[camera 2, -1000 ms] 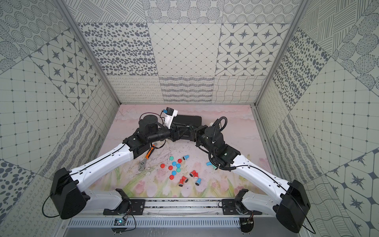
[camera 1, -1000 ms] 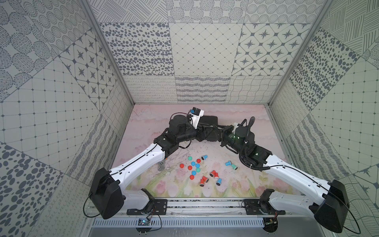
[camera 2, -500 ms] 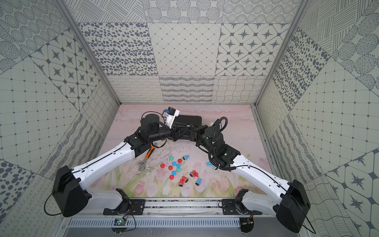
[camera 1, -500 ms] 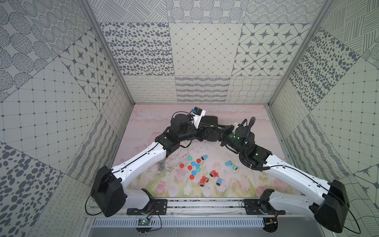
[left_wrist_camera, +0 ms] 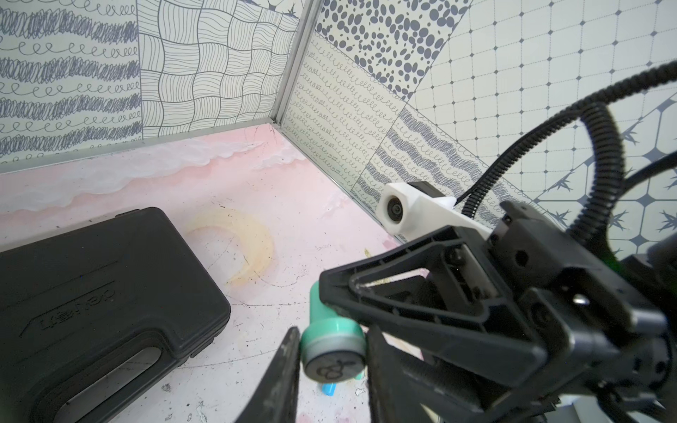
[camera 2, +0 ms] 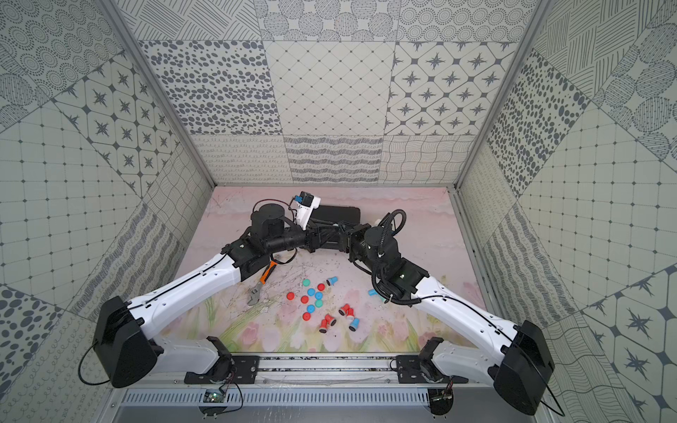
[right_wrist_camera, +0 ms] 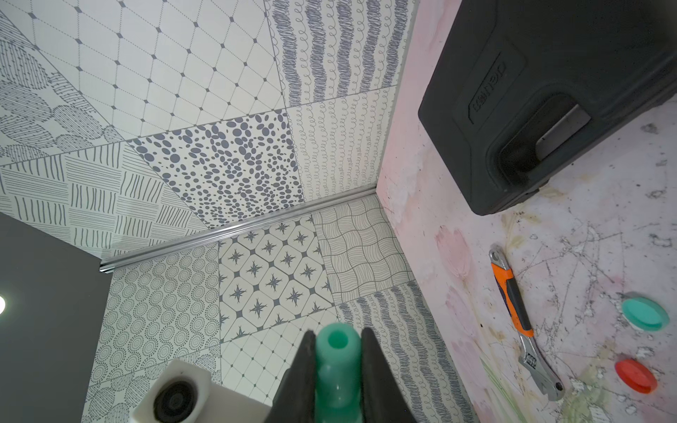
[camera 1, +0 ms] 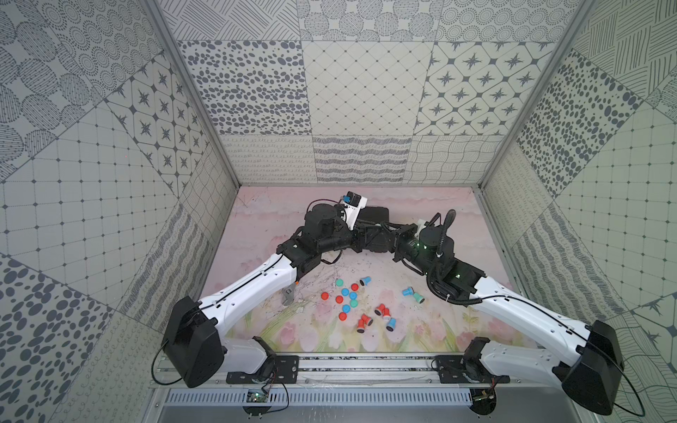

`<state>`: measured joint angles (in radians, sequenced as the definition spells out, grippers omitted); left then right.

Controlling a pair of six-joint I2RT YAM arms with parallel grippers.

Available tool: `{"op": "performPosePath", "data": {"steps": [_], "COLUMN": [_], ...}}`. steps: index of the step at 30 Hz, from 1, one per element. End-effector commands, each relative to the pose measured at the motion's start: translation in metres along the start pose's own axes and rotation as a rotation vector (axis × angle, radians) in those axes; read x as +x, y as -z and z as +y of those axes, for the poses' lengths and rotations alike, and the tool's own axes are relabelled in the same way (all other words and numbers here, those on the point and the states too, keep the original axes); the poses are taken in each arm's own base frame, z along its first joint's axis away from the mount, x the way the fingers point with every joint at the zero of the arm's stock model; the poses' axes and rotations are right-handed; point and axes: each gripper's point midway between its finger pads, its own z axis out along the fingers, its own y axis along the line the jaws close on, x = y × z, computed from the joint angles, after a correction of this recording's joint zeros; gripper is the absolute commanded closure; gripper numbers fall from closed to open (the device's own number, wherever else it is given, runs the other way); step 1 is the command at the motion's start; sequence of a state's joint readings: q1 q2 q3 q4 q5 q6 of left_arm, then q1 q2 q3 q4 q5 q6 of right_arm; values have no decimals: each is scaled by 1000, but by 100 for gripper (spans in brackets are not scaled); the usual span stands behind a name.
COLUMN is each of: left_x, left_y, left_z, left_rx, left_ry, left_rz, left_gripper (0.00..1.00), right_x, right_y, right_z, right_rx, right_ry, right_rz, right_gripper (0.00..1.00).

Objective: Close the stamp cap
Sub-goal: Pick up the stamp from the center of the board.

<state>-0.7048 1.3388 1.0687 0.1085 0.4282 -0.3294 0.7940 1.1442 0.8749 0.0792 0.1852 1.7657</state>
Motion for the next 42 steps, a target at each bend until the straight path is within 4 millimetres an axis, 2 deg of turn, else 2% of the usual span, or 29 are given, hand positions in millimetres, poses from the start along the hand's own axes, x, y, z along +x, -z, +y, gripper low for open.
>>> {"op": "performPosePath", "data": {"steps": [1, 5, 8, 19, 25, 28, 31, 33, 37, 42], "left_x": [2, 4, 2, -4, -7, -9, -13, -15, -26, -44], "left_y": [3, 1, -1, -2, 0, 2, 6, 10, 23, 45], "left_z": [-5, -5, -5, 0, -2, -5, -9, -10, -9, -10], "left_rx": [15, 24, 30, -7, -2, 12, 23, 40, 102, 220], "left_ry": [-41, -36, -29, -28, -39, -48, -58, -53, -10, 63], "left_rz": [3, 10, 5, -12, -20, -23, -29, -28, -52, -93], "left_gripper": [66, 60, 61, 72, 82, 85, 86, 87, 88, 89], "right_x": [12, 12, 13, 14, 16, 14, 8, 0, -11, -14], "right_y": [6, 6, 6, 4, 3, 4, 9, 17, 33, 57], "right_z": [32, 33, 33, 29, 28, 30, 32, 36, 54, 89], "right_rx": [-94, -95, -95, -83, -78, -85, -93, -104, -167, -323], "right_ry": [-26, -27, -26, -24, -23, -1, 51, 118, 326, 651], "right_rz": [41, 42, 45, 51, 57, 50, 28, 6, -16, 11], "right_gripper": [96, 96, 96, 96, 95, 83, 61, 50, 36, 31]}}
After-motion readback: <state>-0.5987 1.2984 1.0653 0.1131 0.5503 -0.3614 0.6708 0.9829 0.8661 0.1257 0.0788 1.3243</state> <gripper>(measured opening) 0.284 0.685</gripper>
